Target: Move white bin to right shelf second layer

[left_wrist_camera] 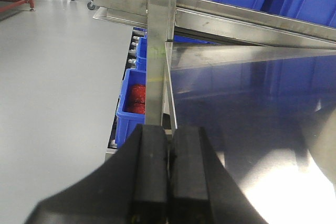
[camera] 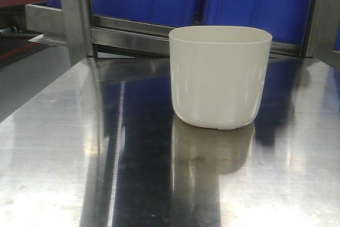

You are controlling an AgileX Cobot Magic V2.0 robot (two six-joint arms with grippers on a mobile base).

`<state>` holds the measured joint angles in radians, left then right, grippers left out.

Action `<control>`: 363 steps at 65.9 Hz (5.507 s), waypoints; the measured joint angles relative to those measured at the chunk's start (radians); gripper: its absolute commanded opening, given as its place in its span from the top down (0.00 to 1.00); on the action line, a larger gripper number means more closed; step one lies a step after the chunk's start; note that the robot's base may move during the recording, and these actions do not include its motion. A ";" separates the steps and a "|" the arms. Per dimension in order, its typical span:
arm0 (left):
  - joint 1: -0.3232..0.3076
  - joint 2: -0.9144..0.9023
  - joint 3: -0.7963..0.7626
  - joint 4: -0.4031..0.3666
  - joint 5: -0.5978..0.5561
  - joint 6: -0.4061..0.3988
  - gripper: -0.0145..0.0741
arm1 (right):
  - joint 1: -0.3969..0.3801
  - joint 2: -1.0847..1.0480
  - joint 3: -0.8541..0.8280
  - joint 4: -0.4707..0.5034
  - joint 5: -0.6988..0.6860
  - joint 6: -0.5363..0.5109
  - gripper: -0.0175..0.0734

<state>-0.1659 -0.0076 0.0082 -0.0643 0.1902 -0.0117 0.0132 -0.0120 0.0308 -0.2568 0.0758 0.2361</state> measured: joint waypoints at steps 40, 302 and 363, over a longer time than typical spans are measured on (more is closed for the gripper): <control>0.000 0.000 0.000 0.000 0.000 0.000 0.74 | 0.000 0.000 0.000 0.000 0.000 0.000 0.73; 0.000 0.000 0.000 0.000 0.000 0.000 0.74 | 0.399 1.745 -1.405 0.268 0.790 -0.037 0.22; 0.000 0.000 0.000 0.000 0.000 0.000 0.74 | 0.400 1.506 -1.487 0.257 0.763 -0.039 0.75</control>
<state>-0.1659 -0.0076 0.0082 -0.0643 0.1902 -0.0117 0.4127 1.4942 -1.4563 0.0000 0.8387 0.1967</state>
